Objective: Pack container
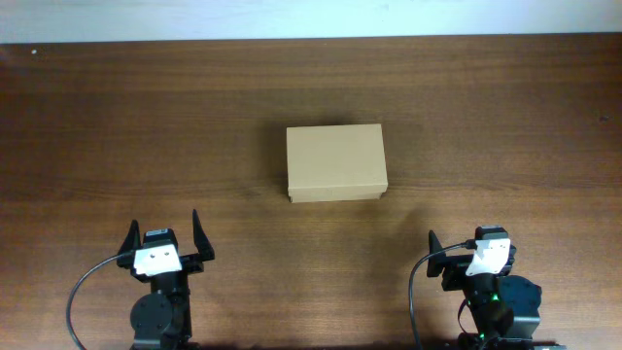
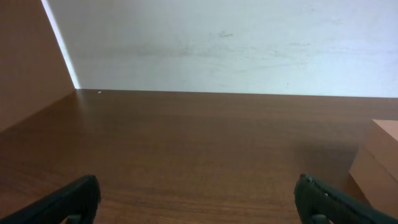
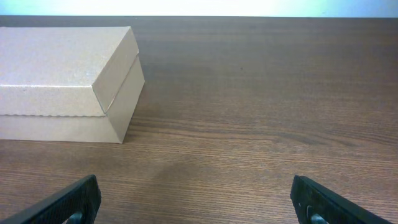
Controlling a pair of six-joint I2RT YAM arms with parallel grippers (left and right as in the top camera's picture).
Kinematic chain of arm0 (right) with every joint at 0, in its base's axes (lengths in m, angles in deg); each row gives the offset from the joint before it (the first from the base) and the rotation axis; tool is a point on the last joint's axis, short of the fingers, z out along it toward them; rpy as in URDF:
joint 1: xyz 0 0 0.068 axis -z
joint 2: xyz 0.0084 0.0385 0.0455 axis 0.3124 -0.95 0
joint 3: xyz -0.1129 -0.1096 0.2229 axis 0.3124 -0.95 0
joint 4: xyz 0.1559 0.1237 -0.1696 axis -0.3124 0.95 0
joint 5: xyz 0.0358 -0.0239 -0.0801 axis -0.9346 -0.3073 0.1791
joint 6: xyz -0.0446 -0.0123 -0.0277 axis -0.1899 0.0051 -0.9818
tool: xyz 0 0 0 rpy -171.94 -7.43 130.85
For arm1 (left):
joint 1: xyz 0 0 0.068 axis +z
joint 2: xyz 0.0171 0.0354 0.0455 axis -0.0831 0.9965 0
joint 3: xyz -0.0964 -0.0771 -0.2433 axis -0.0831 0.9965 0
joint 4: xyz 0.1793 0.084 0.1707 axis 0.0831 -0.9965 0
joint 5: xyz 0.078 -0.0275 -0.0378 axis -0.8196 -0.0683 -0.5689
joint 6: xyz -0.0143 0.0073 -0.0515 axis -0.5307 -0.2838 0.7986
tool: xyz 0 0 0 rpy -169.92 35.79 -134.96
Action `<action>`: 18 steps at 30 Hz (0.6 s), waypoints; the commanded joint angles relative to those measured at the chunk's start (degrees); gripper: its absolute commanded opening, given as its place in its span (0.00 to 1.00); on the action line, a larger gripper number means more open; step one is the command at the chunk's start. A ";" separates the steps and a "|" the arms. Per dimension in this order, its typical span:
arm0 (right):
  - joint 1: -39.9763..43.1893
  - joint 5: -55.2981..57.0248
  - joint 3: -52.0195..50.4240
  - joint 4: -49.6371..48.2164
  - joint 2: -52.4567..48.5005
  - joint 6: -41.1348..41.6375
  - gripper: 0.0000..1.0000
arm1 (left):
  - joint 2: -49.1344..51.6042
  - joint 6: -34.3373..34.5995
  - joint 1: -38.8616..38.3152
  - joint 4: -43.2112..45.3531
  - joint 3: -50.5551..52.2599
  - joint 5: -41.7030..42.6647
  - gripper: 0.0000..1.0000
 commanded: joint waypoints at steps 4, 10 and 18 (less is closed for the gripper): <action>0.11 -0.50 -0.35 0.04 0.44 0.17 0.99 | -0.63 -0.48 -0.13 0.00 0.44 -0.42 1.00; 0.11 -0.50 -0.35 0.04 0.44 0.17 0.99 | -0.66 -0.48 -3.85 -0.02 0.44 -0.42 1.00; 0.11 -0.50 -0.35 0.04 0.44 0.17 0.99 | -0.66 -0.48 -4.37 -0.02 0.44 -0.42 0.99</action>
